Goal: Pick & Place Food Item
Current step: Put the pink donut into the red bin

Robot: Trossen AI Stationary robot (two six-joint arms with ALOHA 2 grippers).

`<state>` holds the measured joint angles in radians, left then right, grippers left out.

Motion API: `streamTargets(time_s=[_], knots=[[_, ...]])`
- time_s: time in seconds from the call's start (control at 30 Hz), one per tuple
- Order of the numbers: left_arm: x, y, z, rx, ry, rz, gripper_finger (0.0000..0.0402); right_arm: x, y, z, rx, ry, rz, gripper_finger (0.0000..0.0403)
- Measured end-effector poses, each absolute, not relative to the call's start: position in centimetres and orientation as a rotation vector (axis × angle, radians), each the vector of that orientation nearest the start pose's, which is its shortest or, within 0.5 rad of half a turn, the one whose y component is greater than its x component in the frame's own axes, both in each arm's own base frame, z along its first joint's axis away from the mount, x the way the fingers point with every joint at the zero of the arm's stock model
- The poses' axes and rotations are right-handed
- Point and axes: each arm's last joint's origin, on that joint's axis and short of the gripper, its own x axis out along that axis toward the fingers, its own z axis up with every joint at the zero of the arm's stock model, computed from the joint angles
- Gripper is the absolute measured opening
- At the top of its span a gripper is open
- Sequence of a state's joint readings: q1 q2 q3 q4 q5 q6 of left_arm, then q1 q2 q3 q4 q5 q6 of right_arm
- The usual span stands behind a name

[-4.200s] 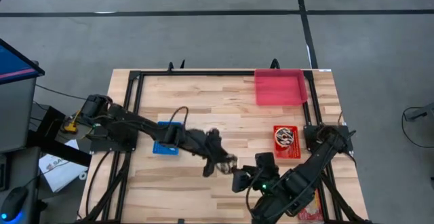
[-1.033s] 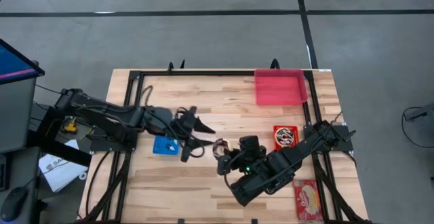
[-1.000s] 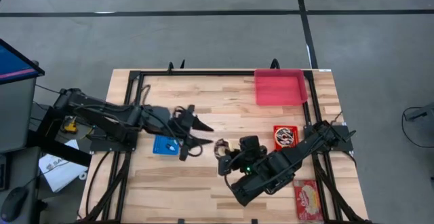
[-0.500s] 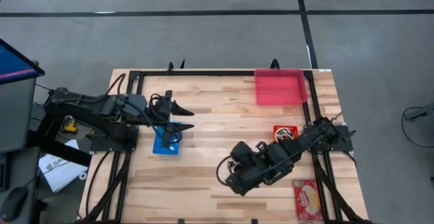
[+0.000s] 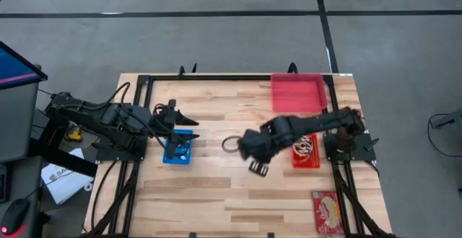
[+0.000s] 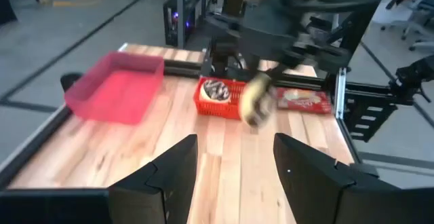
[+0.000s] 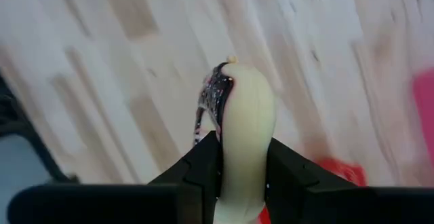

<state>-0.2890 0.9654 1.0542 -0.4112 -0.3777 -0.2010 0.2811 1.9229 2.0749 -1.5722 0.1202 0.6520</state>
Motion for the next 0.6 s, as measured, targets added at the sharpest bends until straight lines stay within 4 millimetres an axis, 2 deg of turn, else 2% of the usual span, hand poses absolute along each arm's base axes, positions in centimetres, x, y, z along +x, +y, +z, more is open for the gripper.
streamTargets(time_s=[0.13,0.27,0.43,0.6], knots=[[18.6,-4.4,36.6,-0.125,0.294,0.126,0.0188,31.6,6.6,33.8,0.277,1.475,-0.336,0.0086],[18.2,-4.3,36.2,-0.132,0.293,0.139,0.0187,27.5,4.9,32.3,0.330,1.580,-0.329,0.0086],[18.3,-4.3,36.0,-0.133,0.287,0.143,0.0187,22.9,4.3,31.1,0.400,1.646,-0.327,0.0086],[19.5,-4.6,35.9,-0.140,0.259,0.161,0.0187,20.5,4.4,30.2,0.387,1.665,-0.323,0.0086]])
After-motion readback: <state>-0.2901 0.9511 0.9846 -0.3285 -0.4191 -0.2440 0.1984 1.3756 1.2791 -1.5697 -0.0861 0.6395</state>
